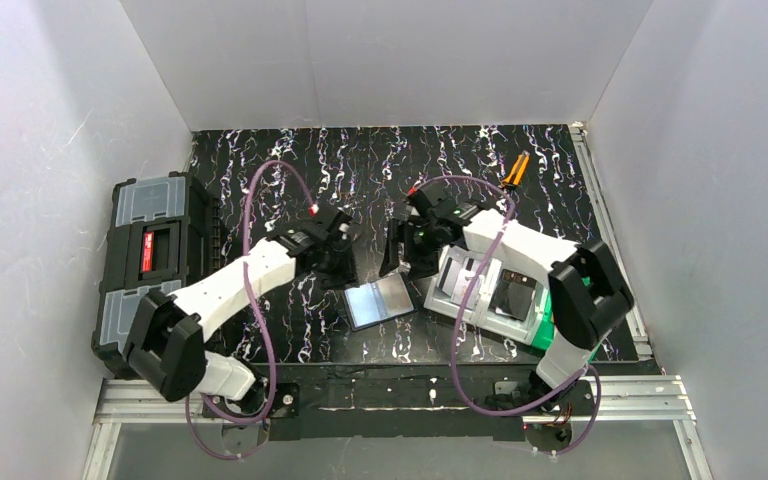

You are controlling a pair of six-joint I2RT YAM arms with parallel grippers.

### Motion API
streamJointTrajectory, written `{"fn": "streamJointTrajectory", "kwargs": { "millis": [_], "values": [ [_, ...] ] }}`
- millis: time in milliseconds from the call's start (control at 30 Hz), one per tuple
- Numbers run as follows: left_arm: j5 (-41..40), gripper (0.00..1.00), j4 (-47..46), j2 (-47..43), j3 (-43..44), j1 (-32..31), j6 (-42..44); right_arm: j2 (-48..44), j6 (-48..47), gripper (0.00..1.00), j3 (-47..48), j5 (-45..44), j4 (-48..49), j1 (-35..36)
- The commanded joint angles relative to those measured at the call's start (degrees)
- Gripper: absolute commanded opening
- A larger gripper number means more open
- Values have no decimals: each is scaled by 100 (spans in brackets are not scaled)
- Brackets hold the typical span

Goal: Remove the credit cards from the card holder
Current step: Remove the credit card from the card holder.

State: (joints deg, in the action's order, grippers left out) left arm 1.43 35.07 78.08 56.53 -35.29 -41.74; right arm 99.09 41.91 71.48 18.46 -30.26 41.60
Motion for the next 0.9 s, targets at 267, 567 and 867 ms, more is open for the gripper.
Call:
{"fn": "streamJointTrajectory", "kwargs": {
  "millis": [267, 567, 867],
  "values": [
    [-1637, 54, 318, 2293, 1693, -1594, -110, -1095, -503, 77, -315, -677, -574, -1126],
    [-1966, 56, 395, 3224, 2150, -1962, 146, -1448, -499, 78, -541, -594, -507, -1638],
    [-1936, 43, 537, 3556, 1775, -2132, 226, -1454, -522, 78, -692, -537, -426, -1638]
  ]
}}
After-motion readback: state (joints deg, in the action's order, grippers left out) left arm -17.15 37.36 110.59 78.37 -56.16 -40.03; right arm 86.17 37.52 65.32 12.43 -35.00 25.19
